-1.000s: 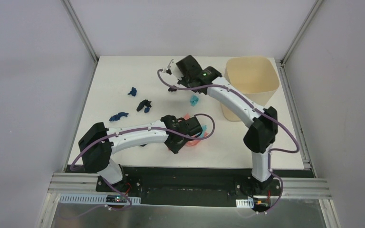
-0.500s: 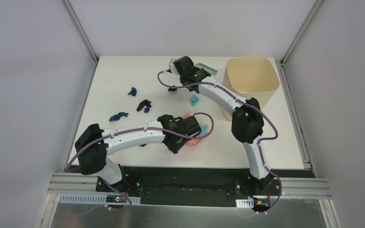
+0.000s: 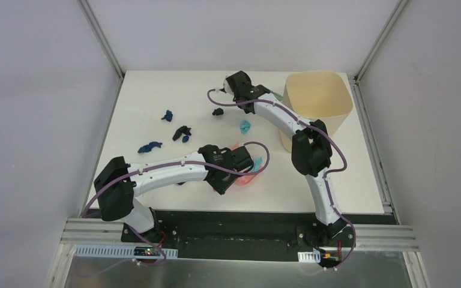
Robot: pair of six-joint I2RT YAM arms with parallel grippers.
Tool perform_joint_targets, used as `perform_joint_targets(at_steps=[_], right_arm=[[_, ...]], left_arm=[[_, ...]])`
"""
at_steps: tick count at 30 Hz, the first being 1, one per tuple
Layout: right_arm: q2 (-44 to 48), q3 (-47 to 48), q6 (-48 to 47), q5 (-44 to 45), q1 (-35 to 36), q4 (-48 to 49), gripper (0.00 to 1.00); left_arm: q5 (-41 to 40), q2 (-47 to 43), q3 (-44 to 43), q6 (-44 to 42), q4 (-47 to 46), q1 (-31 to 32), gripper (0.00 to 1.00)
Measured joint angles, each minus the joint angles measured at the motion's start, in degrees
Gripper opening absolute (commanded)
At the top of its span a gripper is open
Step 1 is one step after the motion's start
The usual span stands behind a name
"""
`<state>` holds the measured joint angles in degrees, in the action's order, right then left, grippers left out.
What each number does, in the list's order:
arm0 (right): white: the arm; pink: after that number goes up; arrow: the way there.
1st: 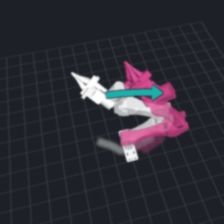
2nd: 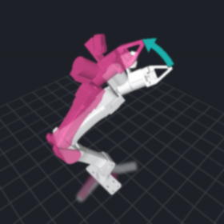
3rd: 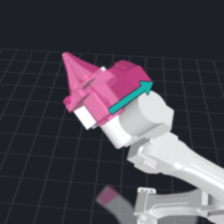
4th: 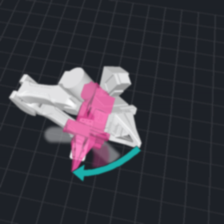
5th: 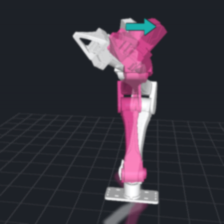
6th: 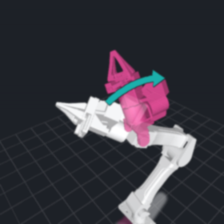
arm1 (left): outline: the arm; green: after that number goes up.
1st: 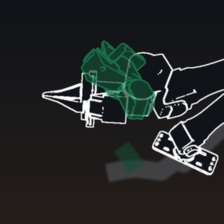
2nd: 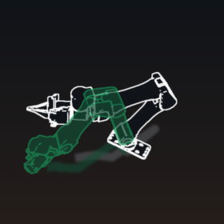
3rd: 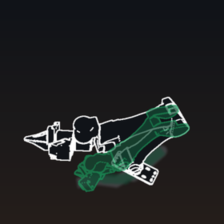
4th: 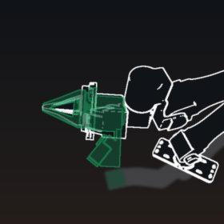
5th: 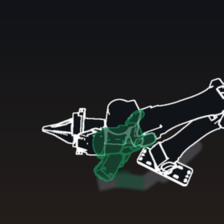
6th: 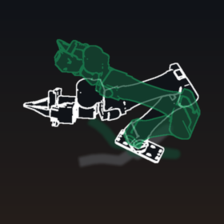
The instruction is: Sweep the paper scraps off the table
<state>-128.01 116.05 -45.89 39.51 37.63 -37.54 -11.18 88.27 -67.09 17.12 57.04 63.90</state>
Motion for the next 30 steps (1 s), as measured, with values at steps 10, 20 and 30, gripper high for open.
perform_joint_targets(at_steps=[10, 20, 30], right_arm=[[-1.1, 1.3, 5.7, -4.9, 0.4, -8.5, 0.00], [2.5, 3.3, 15.9, -15.9, 1.3, -18.9, 0.00], [20.8, -0.7, 20.5, -22.9, 2.9, -20.0, 0.00]], left_arm=[[1.3, -1.0, 1.0, 0.5, 0.0, 0.0, 0.00], [1.3, -2.1, 1.5, 1.9, 0.7, 0.0, 0.00], [2.4, -8.0, 4.5, 6.0, 5.4, 0.0, 0.00]])
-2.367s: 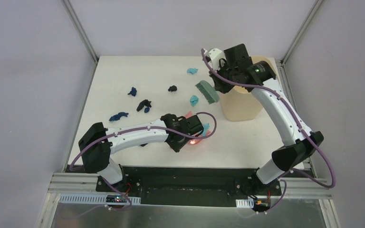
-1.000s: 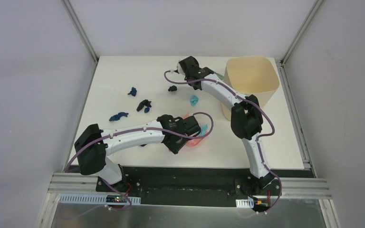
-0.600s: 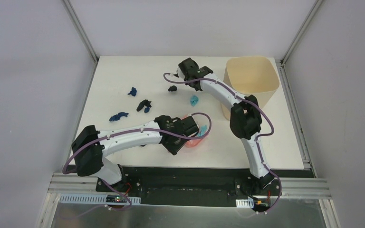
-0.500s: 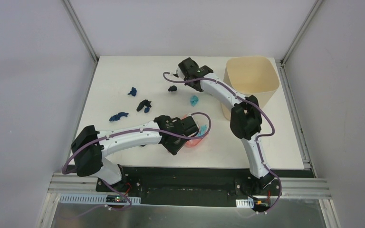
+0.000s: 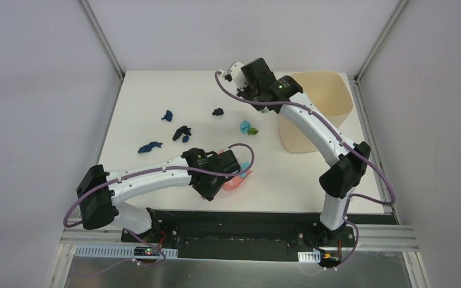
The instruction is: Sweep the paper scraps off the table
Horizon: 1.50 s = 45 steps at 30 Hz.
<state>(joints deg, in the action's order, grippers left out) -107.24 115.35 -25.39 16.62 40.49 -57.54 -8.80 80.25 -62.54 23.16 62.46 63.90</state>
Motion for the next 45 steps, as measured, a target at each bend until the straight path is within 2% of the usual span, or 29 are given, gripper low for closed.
perform_joint_targets(at_steps=[5, 12, 18, 24, 27, 30, 35, 40, 45], right_arm=[[0.8, -6.3, -4.3, 0.7, 0.1, 8.1, 0.00], [-7.5, -13.0, -13.8, 1.4, 0.3, 19.0, 0.00], [-6.4, -15.8, -18.1, -5.4, 0.5, 17.1, 0.00], [4.1, -21.6, -19.2, -14.2, 2.4, 8.5, 0.00], [7.1, -22.1, -18.4, -14.3, 3.3, 6.4, 0.00], [7.9, -22.2, -18.2, -11.7, 3.0, 8.8, 0.00], [6.3, -24.4, -20.9, -2.5, 1.8, 26.0, 0.00], [-2.6, -24.5, -25.6, 1.9, -0.6, 45.8, 0.00], [-16.5, -17.2, -31.8, 2.0, -3.1, 53.3, 0.00]], left_arm=[[0.3, -2.6, 1.7, 1.9, 2.7, 0.0, 0.00], [0.7, -5.1, 1.8, 3.9, 4.0, 0.0, 0.00], [1.4, -5.8, 1.9, 4.3, 4.8, 0.0, 0.00], [2.3, -6.9, 2.6, 4.3, 4.9, 0.0, 0.00], [3.2, -6.9, 3.5, 4.4, 4.4, 0.0, 0.00], [4.3, -6.6, 4.3, 4.4, 4.0, 0.0, 0.00], [5.6, -6.2, 4.3, 4.5, 3.0, 0.3, 0.00], [6.7, -5.8, 4.3, 4.9, 1.7, 1.1, 0.00], [7.6, -4.8, 4.4, 5.9, 1.2, 1.8, 0.00]])
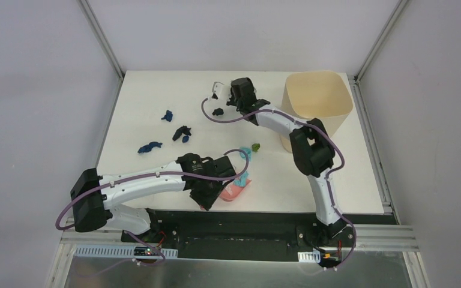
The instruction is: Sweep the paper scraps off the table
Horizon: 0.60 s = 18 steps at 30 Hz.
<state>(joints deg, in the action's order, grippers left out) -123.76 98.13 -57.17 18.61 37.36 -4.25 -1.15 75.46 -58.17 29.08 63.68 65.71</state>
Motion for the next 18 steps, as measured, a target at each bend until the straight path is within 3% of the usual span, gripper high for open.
perform_joint_targets(at_steps=[4, 8, 18], right_arm=[[-7.0, 5.1, -4.3, -0.3, -1.0, 1.0, 0.00], [-7.7, 7.5, -6.8, -1.6, -0.9, -4.3, 0.00], [8.6, 2.9, -4.7, -11.6, 0.7, -30.5, 0.00]], left_arm=[[0.2, 0.4, 0.0, 0.5, -0.3, 0.4, 0.00], [0.2, 0.4, 0.0, 0.6, -0.2, 0.7, 0.00], [-0.5, 0.4, -3.5, -0.2, 6.1, 0.7, 0.00]])
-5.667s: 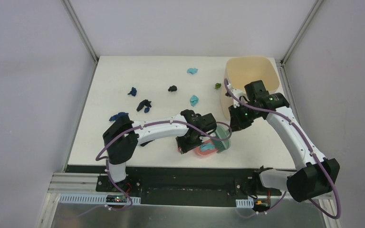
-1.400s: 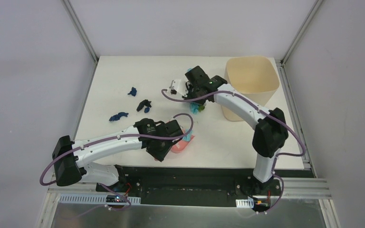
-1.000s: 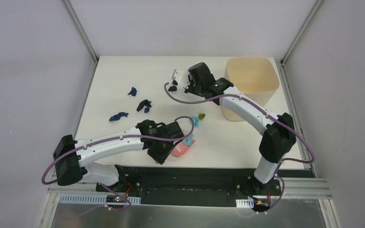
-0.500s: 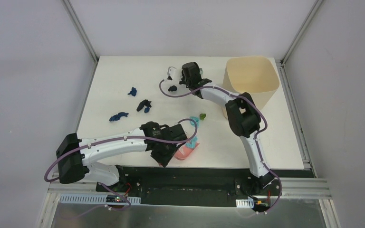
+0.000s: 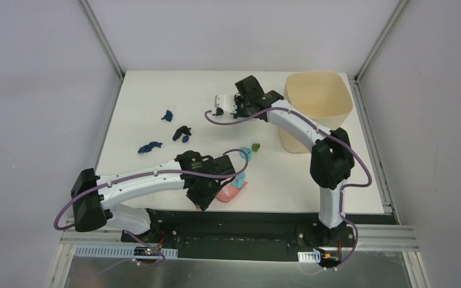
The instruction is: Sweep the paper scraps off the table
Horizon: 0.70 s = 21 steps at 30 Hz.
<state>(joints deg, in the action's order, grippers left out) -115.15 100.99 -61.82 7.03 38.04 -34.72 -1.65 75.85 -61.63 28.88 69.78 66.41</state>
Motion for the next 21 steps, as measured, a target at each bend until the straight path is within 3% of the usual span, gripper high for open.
perform_joint_targets(at_steps=[8, 21], right_arm=[[14.1, -13.3, 0.9, -1.3, 3.5, -13.1, 0.00], [24.0, -12.9, 1.3, -1.9, 5.1, -16.4, 0.00]], left_arm=[[0.0, 1.1, -0.4, -2.6, 4.9, 0.0, 0.00], [0.2, 11.7, -3.3, -8.1, 3.1, 0.0, 0.00]])
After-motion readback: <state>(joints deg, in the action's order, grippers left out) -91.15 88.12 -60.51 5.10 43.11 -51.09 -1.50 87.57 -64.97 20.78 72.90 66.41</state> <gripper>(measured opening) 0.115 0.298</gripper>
